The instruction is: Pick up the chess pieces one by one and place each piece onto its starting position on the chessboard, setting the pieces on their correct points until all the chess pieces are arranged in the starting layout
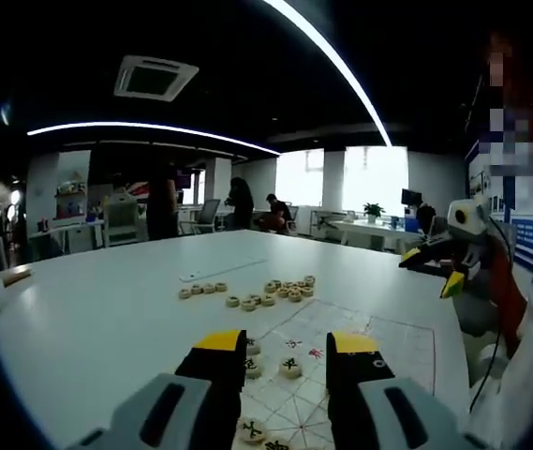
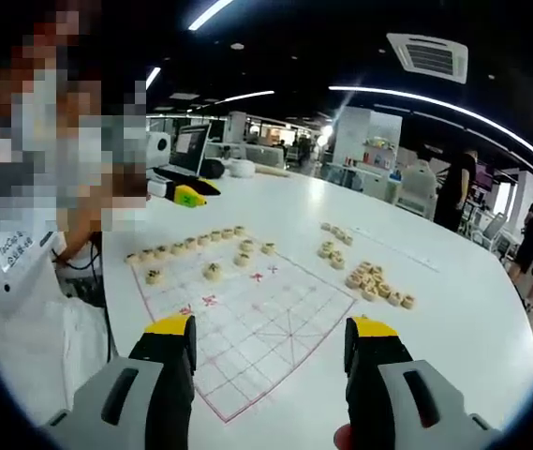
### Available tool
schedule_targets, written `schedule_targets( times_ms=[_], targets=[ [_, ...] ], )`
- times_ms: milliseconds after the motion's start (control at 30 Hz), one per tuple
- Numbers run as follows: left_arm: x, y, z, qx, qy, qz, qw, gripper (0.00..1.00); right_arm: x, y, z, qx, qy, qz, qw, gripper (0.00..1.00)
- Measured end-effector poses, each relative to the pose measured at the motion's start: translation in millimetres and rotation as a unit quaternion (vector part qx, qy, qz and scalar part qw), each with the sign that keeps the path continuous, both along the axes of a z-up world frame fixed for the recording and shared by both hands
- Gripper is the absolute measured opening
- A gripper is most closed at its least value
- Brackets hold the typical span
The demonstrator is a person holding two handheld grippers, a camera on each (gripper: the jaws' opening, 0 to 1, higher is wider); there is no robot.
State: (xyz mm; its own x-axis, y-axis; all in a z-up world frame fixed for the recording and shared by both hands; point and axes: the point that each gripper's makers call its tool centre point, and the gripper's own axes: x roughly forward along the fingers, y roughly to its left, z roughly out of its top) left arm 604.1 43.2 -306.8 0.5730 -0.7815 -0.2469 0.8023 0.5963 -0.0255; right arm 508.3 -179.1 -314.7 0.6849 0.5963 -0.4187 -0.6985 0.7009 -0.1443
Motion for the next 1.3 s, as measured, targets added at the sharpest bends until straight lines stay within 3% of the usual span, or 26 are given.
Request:
schedule_targets(
  times_ms=[233, 500, 567, 667, 700, 733, 833, 1100, 1300],
  targets=[
    [43.4, -12.9, 7.1, 0.028, 0.004, 0.004, 0.9996, 0.36, 0.6, -10.7, 1.7, 0.004, 0.000, -0.012, 0.9999, 0.64],
    [113.8, -40.3, -2.6, 0.058, 0.022, 0.016, 0.9980, 0.33, -0.4, -10.1, 3.6, 0.005, -0.004, -0.013, 0.9999, 0.64],
    [128.1, -48.4, -6.1, 0.066, 0.015, 0.014, 0.9976, 0.31, -0.8, -9.5, 3.4, 0.005, -0.005, -0.012, 0.9999, 0.64],
    [148.1, -58.6, -32.5, 0.121, 0.039, -0.003, 0.9919, 0.31, -1.4, -9.4, 4.4, 0.006, -0.007, -0.013, 0.9999, 0.64],
    [158.0, -60.9, -39.3, 0.135, 0.032, 0.004, 0.9903, 0.31, -2.0, -9.4, 4.2, 0.006, -0.007, -0.013, 0.9999, 0.64],
    [162.9, -64.3, -48.4, 0.155, 0.028, -0.002, 0.9875, 0.31, -2.4, -9.4, 4.3, 0.006, -0.008, -0.013, 0.9999, 0.64],
    [178.0, -76.6, -68.8, 0.173, 0.038, -0.008, 0.9842, 0.31, -3.0, -9.7, 4.7, 0.006, -0.009, -0.013, 0.9999, 0.64],
    [194.2, -103.6, -90.6, 0.161, 0.069, -0.014, 0.9845, 0.31, -2.3, -12.2, 1.9, 0.006, -0.006, -0.016, 0.9998, 0.64],
    [206.4, -110.6, -97.6, 0.152, 0.076, -0.005, 0.9854, 0.30, -1.6, -13.6, 1.6, 0.006, -0.005, -0.017, 0.9998, 0.64]
  ],
)
